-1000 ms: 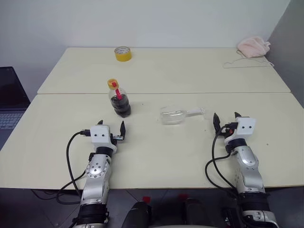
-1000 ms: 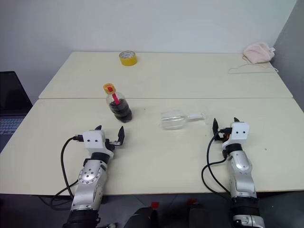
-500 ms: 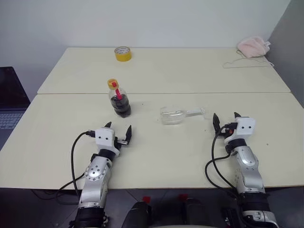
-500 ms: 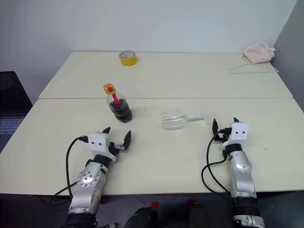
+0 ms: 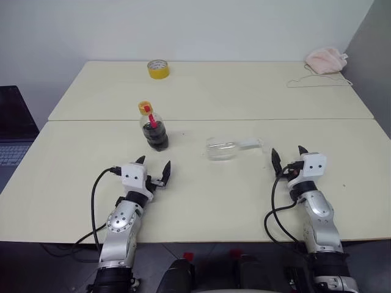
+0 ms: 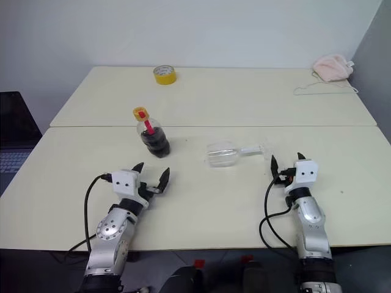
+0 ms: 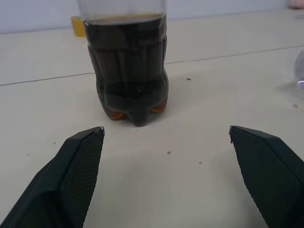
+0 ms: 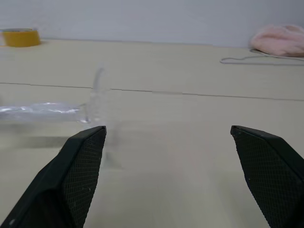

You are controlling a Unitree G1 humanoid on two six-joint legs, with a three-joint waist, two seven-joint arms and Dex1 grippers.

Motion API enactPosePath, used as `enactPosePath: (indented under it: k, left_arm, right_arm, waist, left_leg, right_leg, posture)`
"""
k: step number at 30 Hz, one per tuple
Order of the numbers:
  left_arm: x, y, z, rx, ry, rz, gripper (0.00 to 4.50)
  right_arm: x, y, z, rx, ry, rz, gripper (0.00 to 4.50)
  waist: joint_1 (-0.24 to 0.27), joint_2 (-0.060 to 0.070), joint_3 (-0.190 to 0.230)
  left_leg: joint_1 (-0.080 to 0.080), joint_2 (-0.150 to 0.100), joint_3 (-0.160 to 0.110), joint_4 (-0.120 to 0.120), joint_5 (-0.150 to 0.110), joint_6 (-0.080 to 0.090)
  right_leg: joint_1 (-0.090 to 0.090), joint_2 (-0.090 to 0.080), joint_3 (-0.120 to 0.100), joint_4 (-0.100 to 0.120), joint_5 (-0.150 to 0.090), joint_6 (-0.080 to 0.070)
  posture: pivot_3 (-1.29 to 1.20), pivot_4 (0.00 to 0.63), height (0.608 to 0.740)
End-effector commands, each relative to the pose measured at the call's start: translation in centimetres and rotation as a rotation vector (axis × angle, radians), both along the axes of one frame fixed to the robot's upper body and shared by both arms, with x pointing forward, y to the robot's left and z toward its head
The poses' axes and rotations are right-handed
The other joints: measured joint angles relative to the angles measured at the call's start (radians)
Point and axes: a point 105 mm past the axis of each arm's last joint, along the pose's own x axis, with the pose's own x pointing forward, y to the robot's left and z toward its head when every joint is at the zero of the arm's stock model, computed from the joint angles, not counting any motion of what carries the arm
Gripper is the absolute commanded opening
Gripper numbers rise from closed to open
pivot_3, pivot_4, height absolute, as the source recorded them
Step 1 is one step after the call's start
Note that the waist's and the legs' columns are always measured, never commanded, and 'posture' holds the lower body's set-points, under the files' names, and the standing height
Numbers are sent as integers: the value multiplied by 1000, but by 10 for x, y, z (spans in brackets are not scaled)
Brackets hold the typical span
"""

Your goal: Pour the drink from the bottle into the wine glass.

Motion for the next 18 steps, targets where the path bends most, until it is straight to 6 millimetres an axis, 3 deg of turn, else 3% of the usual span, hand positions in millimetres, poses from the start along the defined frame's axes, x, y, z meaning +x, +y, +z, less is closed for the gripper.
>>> enactPosePath:
  k: [1, 9, 18]
  left_arm:
    - [-1, 2, 18, -26, -64, -10, 4459]
    - [5, 5, 16, -104, -20, 12, 4459]
    - [10, 8, 25, -30, -54, 19, 4459]
  right_arm:
    - [-12, 19, 24, 10, -59, 155, 4500]
    - [-40, 53, 29, -86, -24, 413, 4500]
    - [-46, 71, 38, -98, -15, 533, 4500]
  waist:
    - [0, 0, 0]
    - [1, 0, 0]
    - [2, 0, 0]
  left_leg:
    - [0, 0, 0, 0, 0, 0]
    - [1, 0, -2, 0, 0, 0]
    - [1, 0, -2, 0, 0, 0]
  right_leg:
    - [0, 0, 0, 0, 0, 0]
    - [3, 0, -1, -2, 0, 0]
    - [3, 0, -2, -3, 0, 0]
  posture:
    - [0, 150, 740]
    - [0, 150, 740]
    - [0, 150, 740]
